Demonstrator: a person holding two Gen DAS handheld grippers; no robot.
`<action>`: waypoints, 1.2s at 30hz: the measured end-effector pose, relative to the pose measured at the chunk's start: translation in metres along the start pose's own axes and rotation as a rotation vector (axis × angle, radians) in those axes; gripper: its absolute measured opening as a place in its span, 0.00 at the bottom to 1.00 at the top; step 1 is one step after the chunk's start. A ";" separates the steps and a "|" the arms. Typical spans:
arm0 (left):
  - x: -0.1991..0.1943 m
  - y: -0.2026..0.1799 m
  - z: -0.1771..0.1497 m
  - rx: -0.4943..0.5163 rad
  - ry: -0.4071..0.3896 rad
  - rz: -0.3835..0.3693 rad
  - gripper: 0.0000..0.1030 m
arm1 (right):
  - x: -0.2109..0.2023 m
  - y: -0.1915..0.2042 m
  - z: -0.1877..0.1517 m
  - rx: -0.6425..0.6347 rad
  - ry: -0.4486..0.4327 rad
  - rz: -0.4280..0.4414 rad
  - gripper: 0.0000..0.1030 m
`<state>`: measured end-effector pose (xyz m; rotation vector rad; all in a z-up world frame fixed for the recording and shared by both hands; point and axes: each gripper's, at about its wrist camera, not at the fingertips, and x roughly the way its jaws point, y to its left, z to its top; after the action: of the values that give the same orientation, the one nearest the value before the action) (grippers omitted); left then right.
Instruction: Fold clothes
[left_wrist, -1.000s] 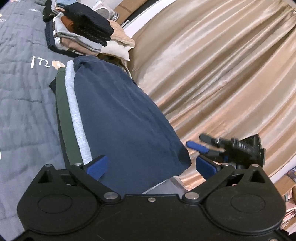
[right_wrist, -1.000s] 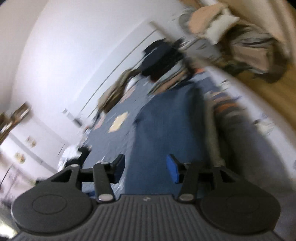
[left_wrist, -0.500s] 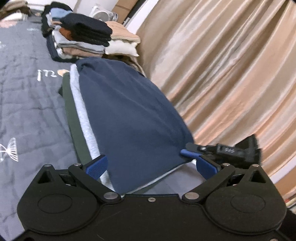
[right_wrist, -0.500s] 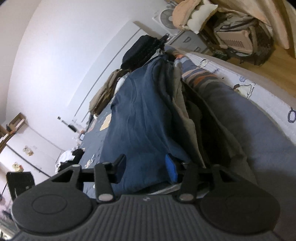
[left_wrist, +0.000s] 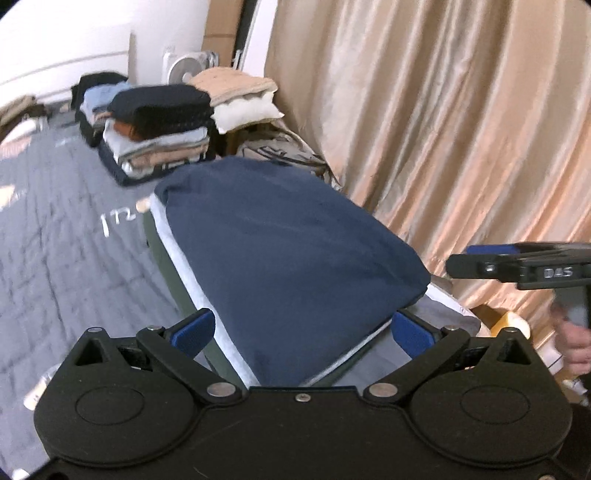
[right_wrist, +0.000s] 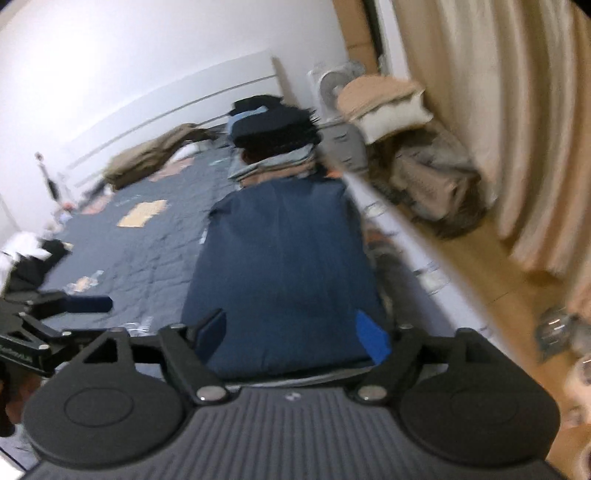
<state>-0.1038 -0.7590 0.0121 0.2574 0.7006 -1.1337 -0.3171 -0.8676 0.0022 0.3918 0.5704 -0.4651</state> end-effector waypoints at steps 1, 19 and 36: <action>-0.001 -0.003 0.002 0.010 0.007 0.008 1.00 | -0.008 0.005 0.001 0.002 0.001 -0.012 0.76; -0.039 -0.022 0.031 0.201 0.124 0.116 1.00 | -0.046 0.043 0.009 0.000 0.172 0.002 0.77; -0.055 -0.019 0.041 0.245 0.142 0.117 1.00 | -0.054 0.063 0.024 -0.040 0.196 -0.001 0.77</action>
<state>-0.1187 -0.7480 0.0805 0.5844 0.6622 -1.0966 -0.3143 -0.8108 0.0668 0.4007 0.7687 -0.4183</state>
